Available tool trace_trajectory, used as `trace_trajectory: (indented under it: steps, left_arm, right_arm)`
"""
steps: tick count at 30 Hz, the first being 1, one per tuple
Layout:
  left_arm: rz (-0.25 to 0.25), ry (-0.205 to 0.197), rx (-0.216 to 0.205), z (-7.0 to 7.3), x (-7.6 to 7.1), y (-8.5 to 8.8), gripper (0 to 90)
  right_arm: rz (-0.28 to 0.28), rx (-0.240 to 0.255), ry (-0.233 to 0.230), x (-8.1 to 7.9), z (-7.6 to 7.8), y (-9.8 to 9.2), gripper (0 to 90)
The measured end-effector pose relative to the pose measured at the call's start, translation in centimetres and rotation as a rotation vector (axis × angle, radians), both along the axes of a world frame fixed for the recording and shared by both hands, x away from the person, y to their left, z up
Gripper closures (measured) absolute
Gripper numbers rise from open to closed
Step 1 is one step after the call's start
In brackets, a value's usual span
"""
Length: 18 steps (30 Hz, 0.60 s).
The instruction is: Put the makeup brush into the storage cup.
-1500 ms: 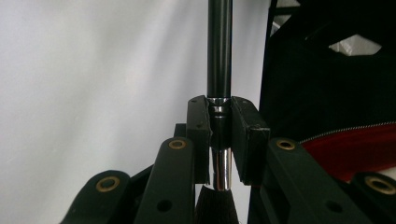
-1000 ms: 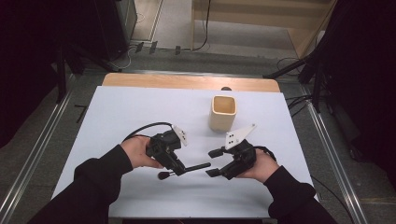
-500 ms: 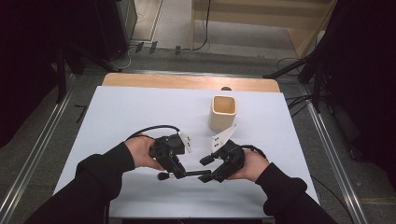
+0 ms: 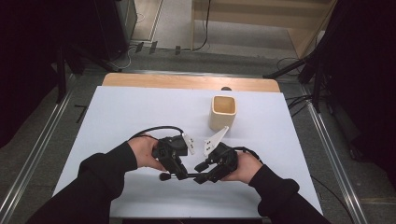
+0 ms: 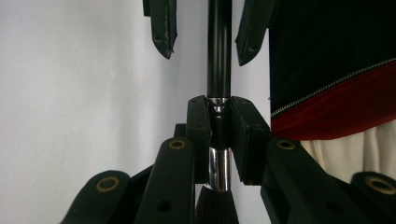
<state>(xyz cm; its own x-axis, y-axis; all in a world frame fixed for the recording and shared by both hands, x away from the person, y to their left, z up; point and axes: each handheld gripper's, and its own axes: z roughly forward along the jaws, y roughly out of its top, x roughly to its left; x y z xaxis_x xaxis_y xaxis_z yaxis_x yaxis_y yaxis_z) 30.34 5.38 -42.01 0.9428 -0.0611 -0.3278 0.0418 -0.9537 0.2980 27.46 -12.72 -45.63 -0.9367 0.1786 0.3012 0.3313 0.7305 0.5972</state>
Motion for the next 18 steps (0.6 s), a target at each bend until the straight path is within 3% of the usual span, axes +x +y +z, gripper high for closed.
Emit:
trace_trajectory:
  steps: [2,10,18]
  left_arm:
    - [-0.006,-0.001,0.005,-0.07,-0.02,-0.15,79.0]
    - [-0.01,-0.006,0.01,-0.22,-0.05,-0.4,78.9]
    - [-0.026,0.001,0.003,-0.24,-0.07,-0.4,78.6]
  right_arm:
    - [-0.009,-0.016,0.038,-0.1,-0.04,0.11,62.1]
    - [0.01,-0.011,0.022,-0.24,-0.32,0.33,75.7]
    - [0.032,0.001,0.047,-0.36,-0.42,0.32,79.0]
